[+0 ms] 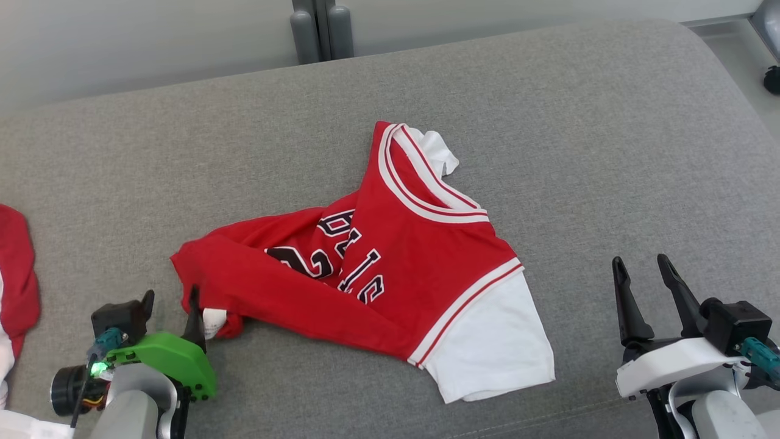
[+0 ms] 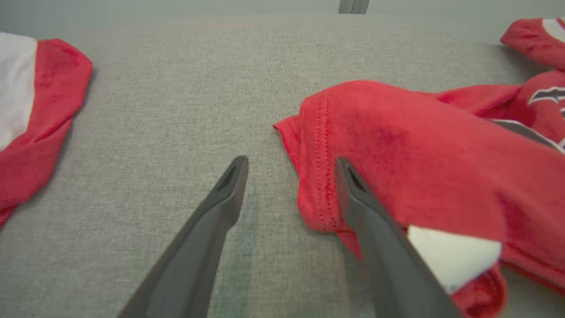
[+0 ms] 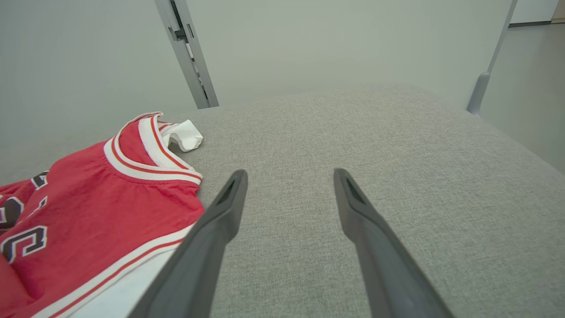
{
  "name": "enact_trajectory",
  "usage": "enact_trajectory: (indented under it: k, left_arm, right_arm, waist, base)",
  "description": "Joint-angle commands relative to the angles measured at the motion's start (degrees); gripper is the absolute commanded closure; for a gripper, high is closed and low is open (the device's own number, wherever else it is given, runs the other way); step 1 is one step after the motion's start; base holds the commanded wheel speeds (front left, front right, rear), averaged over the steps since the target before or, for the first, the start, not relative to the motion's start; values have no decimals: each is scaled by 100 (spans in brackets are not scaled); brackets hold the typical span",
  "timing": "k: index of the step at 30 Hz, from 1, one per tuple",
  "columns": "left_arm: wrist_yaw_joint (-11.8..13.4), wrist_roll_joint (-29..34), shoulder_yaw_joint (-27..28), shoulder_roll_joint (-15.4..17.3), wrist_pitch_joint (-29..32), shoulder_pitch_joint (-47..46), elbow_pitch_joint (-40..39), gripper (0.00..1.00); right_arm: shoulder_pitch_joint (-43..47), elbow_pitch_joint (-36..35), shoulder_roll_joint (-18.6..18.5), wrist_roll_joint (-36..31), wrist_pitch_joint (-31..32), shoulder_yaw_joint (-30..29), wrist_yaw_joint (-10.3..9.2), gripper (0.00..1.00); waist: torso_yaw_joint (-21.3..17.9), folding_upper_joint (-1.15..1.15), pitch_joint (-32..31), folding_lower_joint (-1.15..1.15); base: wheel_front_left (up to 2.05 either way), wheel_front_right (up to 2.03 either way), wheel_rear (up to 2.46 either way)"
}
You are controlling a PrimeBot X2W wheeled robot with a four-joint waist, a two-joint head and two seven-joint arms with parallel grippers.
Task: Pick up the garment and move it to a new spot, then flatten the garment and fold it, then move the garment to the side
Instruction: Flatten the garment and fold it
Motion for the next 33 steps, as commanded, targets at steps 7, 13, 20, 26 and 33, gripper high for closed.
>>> enact_trajectory:
  k: [7,13,20,26,33]
  left_arm:
    - [-183,-80,-189,-195,137,-209,802,0]
    - [-342,-126,-362,-428,53,-275,1215,54]
    - [-423,-181,-470,-472,-148,-395,1386,100]
    - [-234,-115,-271,-335,-268,-526,885,100]
    - [-56,133,-68,-340,-256,-19,-622,100]
  right_arm:
    - [-93,26,-36,18,-16,21,-6,0]
    - [-92,48,-60,9,-16,52,-6,0]
    - [-17,59,-73,-13,-16,61,-6,0]
    - [90,39,-16,-57,-16,1,-6,0]
    - [210,61,70,-66,-16,-32,-6,0]
  waist:
    - [-37,0,32,0]
    - [-40,0,-30,0]
    - [-25,0,-130,0]
    - [91,0,-270,0]
    - [342,0,-465,0]
  base:
    - [0,0,0]
    - [0,0,0]
    - [0,0,0]
    - [0,0,0]
    - [0,0,0]
